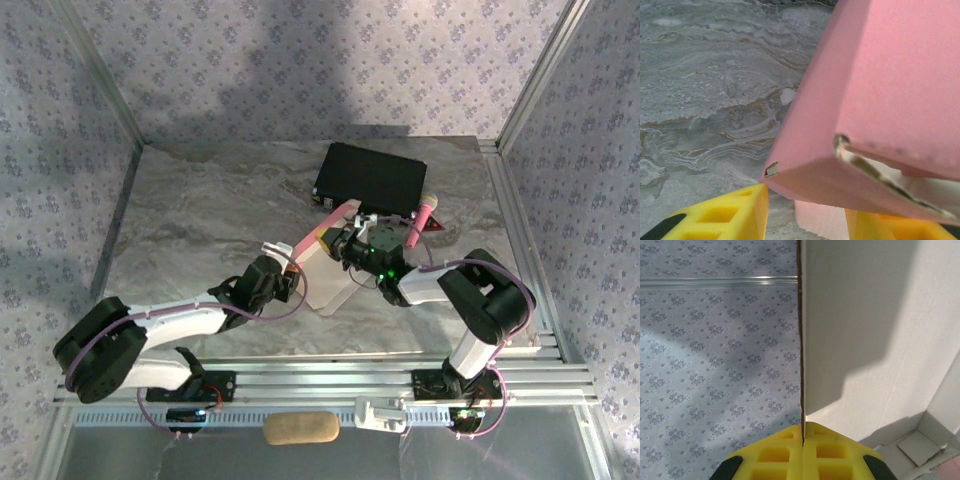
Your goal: Fold the paper box
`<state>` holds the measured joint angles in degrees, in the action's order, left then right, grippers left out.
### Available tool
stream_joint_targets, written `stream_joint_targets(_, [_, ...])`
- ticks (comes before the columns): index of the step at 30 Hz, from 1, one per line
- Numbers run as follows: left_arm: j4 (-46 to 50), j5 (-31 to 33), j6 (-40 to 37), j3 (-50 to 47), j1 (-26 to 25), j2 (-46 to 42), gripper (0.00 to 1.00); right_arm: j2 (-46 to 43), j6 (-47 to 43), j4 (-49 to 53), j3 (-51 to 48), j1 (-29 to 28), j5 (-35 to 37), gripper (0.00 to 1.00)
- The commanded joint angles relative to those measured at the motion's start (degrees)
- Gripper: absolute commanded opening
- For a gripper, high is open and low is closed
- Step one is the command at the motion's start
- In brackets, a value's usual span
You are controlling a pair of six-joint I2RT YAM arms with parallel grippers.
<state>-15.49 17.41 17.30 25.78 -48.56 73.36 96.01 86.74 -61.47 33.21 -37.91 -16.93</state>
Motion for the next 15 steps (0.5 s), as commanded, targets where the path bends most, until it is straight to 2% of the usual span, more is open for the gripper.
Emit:
stream_joint_targets(1, [-4.19, 4.4, 1.17, 1.42, -0.17, 0.51, 0.4, 1.55, 0.81, 1.52, 2.28, -1.19, 0.75, 0.0])
stream_joint_targets(6, [-7.35, 6.11, 0.03, 0.94, -0.45, 0.99, 0.38, 1.46, 3.24, 4.95, 4.22, -2.56, 3.5, 0.0])
stream_joint_targets(9, [-9.37, 7.37, -1.08, 0.24, -0.68, 0.85, 0.45, 0.47, 4.22, 8.91, 5.77, -3.93, 6.47, 0.0])
stream_joint_targets(13, [-10.04, 8.38, -1.83, -0.49, -0.3, 0.65, 0.46, -2.08, 3.74, 13.05, 6.14, -5.88, 12.48, 0.0])
stream_joint_targets(15, [-10.52, 6.2, -1.47, -1.11, 1.26, 0.29, 0.46, -1.94, 2.4, 13.26, 6.5, -6.45, 14.19, 0.0])
